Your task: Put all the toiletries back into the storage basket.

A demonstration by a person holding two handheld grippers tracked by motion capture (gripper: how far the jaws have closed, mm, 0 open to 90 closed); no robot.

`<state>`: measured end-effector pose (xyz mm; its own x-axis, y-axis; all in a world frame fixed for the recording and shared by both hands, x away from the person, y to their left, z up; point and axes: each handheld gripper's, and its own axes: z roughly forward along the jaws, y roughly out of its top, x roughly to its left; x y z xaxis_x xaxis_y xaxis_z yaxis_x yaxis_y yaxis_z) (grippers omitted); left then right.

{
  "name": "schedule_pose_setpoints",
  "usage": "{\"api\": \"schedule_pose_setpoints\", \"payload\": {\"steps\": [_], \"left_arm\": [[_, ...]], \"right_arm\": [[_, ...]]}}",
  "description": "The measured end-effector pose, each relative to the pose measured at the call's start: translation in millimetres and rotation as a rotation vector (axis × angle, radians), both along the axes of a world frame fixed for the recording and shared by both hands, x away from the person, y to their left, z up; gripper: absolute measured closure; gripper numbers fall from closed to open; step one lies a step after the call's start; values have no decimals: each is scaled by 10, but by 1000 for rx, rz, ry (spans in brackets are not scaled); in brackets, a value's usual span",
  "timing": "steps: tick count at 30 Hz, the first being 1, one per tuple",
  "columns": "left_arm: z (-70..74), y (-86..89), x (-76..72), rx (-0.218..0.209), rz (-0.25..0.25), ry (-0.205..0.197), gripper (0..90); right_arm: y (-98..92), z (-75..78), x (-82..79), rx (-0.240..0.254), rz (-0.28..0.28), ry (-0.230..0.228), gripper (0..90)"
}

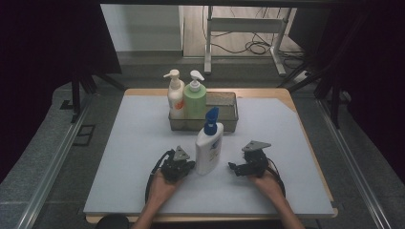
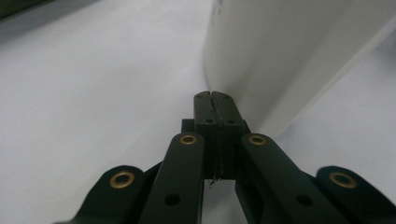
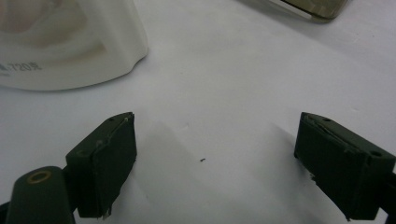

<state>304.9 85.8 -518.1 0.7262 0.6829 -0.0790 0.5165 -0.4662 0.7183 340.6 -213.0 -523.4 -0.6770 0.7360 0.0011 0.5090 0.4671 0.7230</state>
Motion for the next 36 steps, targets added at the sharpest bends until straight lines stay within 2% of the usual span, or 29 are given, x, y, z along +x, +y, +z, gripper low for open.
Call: {"api": "schedule_pose_setpoints", "payload": {"steps": [9,16,24,29,33,36], "left_arm": [[8,-129,-105,7,-48,10,891],[16,-295,-168,7,-93,16,891],[7,-475,-166,9,-136,12,890],[2,-551,-133,4,-145,9,890],[23,-548,-149,14,-156,3,879],[60,-492,-176,1,-153,0,866]], "right_arm": [[-3,2,-4,2,0,0,134],[-1,4,-8,0,-1,2,135],[-2,4,-7,0,1,1,135],[-2,3,-7,-2,1,1,135],[-1,3,-7,-2,1,1,135],[-2,4,-6,0,0,1,136]]}}
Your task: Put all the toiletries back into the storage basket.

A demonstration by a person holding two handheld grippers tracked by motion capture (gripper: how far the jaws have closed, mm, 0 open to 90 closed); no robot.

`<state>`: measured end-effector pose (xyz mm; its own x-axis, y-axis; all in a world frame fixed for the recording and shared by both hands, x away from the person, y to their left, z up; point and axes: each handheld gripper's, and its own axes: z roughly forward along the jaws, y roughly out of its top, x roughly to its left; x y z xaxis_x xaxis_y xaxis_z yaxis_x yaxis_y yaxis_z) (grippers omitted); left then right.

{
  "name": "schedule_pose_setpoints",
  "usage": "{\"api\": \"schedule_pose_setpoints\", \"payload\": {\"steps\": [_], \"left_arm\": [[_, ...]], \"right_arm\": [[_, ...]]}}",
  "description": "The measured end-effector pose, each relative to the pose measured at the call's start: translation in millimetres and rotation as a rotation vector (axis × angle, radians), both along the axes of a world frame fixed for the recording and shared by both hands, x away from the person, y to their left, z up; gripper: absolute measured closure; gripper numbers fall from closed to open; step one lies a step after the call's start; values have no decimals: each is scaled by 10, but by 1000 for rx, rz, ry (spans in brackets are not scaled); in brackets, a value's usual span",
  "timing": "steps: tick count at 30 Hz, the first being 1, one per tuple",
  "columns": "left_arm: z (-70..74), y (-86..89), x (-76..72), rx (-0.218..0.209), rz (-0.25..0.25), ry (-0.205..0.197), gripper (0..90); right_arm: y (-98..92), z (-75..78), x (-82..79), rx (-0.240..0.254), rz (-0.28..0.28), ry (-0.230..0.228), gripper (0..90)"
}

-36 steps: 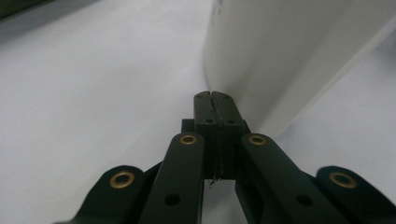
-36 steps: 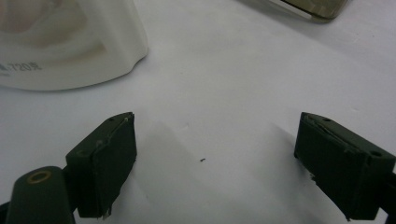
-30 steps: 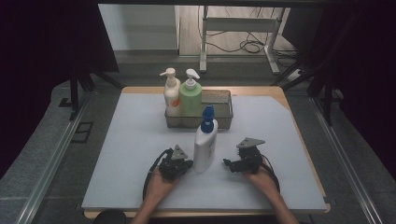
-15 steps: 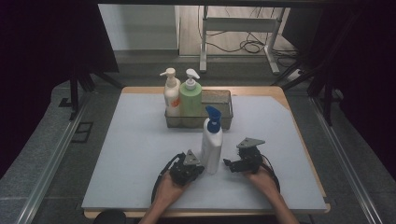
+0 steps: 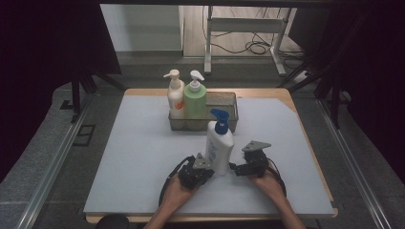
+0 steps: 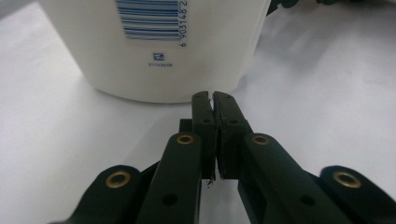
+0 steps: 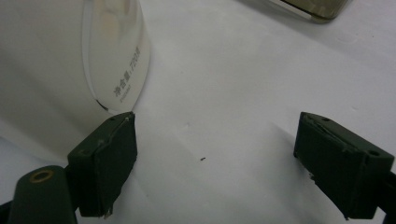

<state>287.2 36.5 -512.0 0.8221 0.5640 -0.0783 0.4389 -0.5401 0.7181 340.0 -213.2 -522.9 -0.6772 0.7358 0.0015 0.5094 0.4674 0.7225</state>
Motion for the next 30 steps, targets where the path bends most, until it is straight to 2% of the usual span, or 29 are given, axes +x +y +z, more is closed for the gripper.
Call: {"api": "schedule_pose_setpoints", "payload": {"steps": [2,6,8,16,22,26,30], "left_arm": [[20,55,-21,-18,3,1,849],[33,136,-53,-18,14,0,809],[29,190,-77,-2,25,-9,735],[-34,360,-169,63,75,-23,538],[-81,452,-214,11,123,-5,408],[-87,415,-244,54,134,-33,322],[-94,418,-230,48,137,-21,269]], "right_arm": [[-10,4,0,9,4,5,134],[-43,12,-12,36,11,22,134],[-62,48,-30,51,15,35,134],[-61,211,-210,49,49,-5,134],[-73,357,-377,67,77,-14,134],[-21,474,-454,78,102,-24,134],[57,575,-491,77,123,-41,134]]}}
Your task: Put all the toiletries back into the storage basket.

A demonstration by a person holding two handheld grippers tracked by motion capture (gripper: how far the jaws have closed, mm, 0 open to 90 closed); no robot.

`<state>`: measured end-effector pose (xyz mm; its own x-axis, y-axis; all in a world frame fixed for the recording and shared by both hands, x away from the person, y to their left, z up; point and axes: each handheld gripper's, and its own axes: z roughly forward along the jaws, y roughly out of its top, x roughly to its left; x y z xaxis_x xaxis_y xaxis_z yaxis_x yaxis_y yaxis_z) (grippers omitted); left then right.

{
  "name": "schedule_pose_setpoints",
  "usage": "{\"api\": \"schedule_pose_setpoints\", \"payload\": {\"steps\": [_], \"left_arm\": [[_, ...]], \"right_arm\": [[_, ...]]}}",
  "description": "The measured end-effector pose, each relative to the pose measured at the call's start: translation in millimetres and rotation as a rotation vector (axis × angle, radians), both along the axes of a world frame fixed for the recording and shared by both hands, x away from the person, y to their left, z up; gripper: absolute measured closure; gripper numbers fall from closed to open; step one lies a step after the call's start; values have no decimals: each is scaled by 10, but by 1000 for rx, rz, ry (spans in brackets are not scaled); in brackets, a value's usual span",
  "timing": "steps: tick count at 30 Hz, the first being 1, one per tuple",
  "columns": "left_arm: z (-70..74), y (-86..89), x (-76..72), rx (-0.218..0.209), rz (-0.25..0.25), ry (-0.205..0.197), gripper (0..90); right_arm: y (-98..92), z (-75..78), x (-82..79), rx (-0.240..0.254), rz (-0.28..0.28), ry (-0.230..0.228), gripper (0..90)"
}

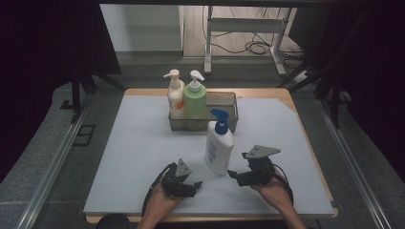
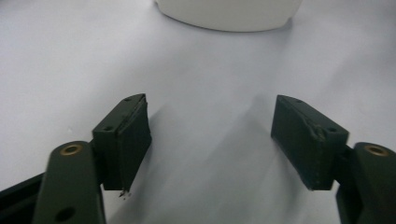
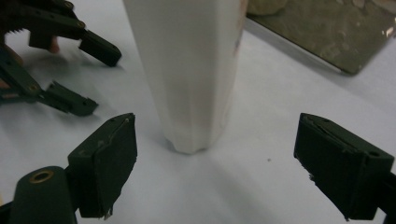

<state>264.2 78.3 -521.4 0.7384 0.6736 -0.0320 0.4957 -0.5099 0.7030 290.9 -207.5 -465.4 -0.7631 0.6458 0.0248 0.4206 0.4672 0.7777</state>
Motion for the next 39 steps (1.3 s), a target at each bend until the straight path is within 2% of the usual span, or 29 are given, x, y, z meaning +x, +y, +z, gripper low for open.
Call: {"api": "schedule_pose_setpoints", "payload": {"steps": [9,17,27,34,39], "left_arm": [[-2,0,-2,6,-2,-5,266],[-1,1,-4,12,-5,-7,266],[-2,0,-5,12,-5,-8,266],[-3,-1,-6,12,-4,-8,266],[-1,1,-5,15,-7,-8,266]], "right_arm": [[152,155,77,37,-13,-18,132],[283,302,193,50,-34,-40,132],[460,378,281,51,-48,-65,134],[588,397,344,34,-61,-83,142],[652,383,350,29,-70,-104,190]]}}
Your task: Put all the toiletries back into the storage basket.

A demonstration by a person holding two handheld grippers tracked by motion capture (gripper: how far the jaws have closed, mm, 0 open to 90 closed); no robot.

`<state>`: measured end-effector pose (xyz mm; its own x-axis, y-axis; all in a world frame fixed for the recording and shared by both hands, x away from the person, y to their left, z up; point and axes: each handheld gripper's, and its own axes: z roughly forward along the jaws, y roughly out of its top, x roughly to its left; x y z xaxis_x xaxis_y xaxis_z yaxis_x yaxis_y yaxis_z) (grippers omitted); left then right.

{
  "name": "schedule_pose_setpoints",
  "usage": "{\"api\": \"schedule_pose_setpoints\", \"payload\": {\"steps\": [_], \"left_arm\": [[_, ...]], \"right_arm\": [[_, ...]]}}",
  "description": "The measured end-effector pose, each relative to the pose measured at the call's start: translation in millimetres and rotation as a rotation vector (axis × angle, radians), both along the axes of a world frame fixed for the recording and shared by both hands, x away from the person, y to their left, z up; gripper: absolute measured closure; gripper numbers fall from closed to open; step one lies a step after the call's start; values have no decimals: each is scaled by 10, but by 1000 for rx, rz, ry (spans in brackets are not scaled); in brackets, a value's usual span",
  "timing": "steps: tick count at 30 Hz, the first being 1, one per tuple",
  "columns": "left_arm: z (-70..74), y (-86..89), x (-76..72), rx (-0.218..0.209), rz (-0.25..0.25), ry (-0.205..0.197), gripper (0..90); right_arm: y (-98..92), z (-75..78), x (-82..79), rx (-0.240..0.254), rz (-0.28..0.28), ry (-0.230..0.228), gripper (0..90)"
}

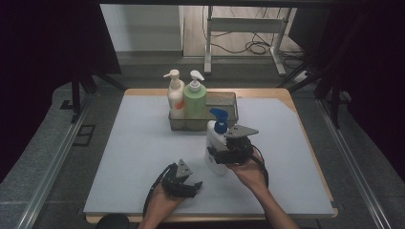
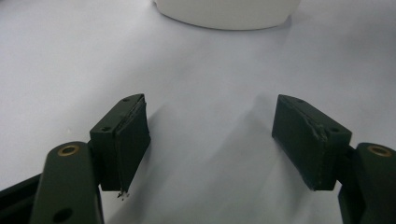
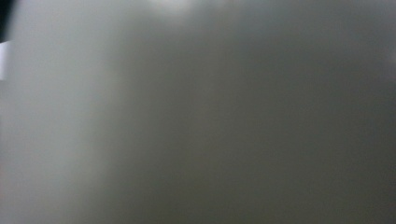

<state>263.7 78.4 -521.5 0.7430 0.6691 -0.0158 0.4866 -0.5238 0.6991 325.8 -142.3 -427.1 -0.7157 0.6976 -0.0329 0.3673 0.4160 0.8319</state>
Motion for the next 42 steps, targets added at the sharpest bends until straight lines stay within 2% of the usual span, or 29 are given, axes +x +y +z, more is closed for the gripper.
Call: {"api": "schedule_pose_setpoints", "payload": {"steps": [8,30,42], "left_arm": [[0,-1,0,-1,0,0,266],[0,-1,-2,1,0,-1,266],[-2,-3,-2,-3,3,-1,266]], "right_arm": [[27,17,-16,0,15,-10,333],[-35,44,-12,-1,34,15,358],[-93,119,-4,27,35,27,363]]}}
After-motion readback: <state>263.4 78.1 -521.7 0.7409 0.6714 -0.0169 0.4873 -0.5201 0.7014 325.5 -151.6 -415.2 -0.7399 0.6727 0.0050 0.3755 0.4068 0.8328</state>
